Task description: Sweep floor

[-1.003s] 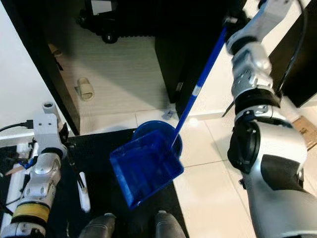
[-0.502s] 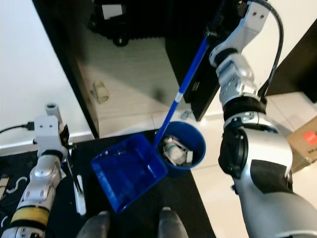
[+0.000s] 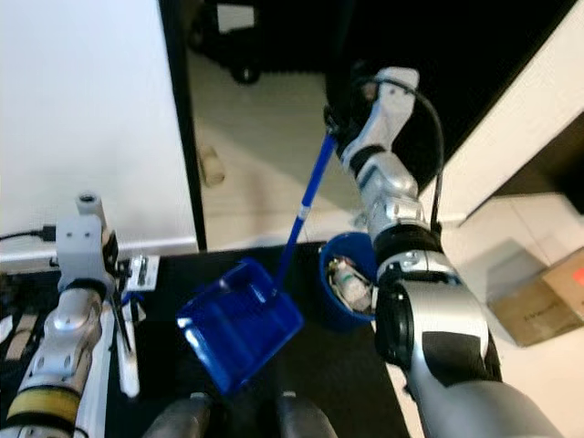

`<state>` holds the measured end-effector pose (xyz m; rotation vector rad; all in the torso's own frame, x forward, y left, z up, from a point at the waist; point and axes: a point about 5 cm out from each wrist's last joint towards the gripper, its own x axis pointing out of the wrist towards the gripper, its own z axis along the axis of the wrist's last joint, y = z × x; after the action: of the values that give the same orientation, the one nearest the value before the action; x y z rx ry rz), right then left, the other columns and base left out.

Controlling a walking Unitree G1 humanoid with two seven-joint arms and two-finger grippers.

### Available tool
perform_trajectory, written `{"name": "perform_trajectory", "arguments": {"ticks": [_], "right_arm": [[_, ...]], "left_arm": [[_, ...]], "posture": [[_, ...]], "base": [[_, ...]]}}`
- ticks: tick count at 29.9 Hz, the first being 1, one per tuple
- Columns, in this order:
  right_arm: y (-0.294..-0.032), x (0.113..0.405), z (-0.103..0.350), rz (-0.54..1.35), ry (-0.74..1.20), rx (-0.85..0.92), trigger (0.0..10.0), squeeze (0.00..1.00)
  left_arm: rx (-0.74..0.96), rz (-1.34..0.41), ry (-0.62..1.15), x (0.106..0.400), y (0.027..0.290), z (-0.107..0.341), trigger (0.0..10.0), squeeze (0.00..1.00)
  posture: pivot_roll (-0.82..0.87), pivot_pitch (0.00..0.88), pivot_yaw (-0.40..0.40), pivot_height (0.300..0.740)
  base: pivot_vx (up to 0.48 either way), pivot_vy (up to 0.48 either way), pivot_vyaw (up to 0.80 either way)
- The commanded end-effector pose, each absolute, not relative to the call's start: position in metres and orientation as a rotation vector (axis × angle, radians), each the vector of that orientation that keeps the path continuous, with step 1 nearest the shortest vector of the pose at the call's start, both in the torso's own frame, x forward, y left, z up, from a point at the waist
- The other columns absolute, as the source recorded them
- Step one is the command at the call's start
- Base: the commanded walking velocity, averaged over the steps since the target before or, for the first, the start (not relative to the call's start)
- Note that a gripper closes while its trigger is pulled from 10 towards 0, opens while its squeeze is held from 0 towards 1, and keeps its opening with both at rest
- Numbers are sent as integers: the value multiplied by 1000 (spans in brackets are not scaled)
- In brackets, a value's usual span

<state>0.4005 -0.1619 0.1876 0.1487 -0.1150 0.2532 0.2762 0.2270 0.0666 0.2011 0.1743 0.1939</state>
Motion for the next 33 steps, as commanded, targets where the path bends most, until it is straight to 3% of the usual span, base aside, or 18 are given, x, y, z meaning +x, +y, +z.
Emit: {"name": "perform_trajectory", "arguments": {"ticks": [1, 15, 18, 33], "right_arm": [[-168, 394, 166, 217, -60, 149, 10000, 0], [-171, 370, 118, 106, -7, 66, 10000, 0], [-178, 360, 105, 10, -11, 47, 10000, 0], [-191, 340, 81, -202, -27, 129, 10000, 0]], "left_arm": [[192, 167, 159, 278, 217, 69, 10000, 0], [202, 195, 139, 279, 215, 72, 10000, 0], [218, 187, 138, 279, 215, 72, 10000, 0], [228, 152, 73, 284, 212, 83, 10000, 0]], "posture": [[105, 44, -90, 740], [109, 53, -82, 740], [110, 59, -75, 740], [120, 92, -73, 740]], "base": [[0, 0, 0], [0, 0, 0], [0, 0, 0], [0, 0, 0]]}}
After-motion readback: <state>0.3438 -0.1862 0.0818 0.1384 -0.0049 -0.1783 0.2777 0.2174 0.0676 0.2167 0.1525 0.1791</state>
